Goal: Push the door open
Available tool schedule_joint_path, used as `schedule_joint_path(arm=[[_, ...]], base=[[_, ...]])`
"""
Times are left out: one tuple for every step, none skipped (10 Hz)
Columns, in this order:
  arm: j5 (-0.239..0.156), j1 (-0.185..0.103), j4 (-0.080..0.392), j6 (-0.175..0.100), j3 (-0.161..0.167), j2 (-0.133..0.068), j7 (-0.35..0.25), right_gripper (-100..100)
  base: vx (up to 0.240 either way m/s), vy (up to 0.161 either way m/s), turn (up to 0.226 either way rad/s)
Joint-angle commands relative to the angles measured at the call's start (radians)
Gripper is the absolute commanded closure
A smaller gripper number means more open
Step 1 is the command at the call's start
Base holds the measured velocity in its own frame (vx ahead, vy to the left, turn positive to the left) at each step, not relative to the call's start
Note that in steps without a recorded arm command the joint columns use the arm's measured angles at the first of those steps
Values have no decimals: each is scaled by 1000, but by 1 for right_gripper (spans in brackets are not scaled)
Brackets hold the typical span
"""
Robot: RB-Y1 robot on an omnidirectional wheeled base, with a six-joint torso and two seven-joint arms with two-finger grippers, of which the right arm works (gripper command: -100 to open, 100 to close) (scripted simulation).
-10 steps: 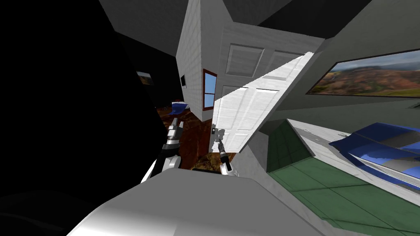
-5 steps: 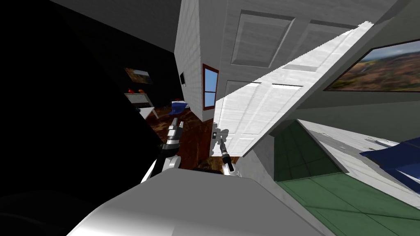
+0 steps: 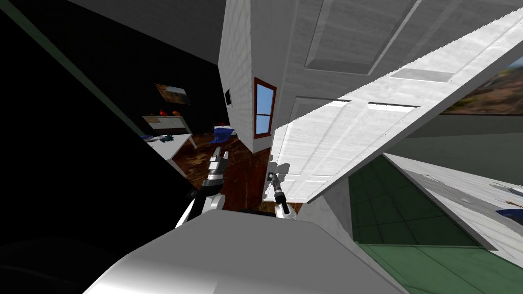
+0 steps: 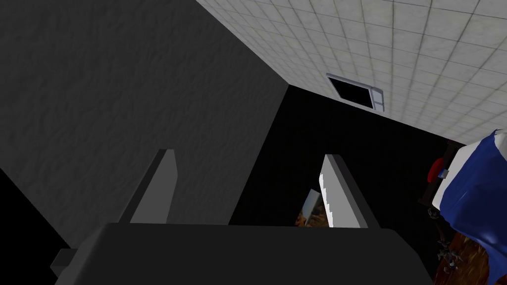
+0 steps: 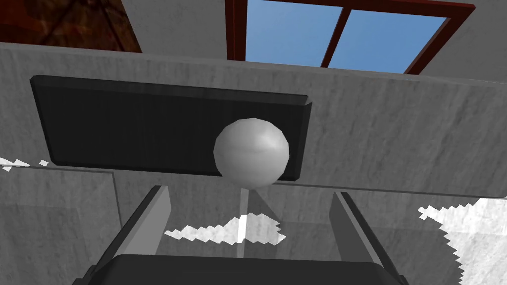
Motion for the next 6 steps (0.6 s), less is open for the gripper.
schedule_joint_path(arm=[[-2, -3, 10, -10, -4, 25, 3, -100], [0, 8, -9, 0, 0, 13, 1, -100], [0, 8, -9, 0, 0, 13, 1, 100], [0, 8, -9, 0, 0, 13, 1, 100], [0, 8, -9, 0, 0, 13, 1, 100], [0, 8, -9, 0, 0, 13, 1, 100]], base=[[173, 82, 9], [69, 33, -25], [-15, -4, 21], [-25, -13, 12], [-16, -11, 7], [-10, -4, 1]])
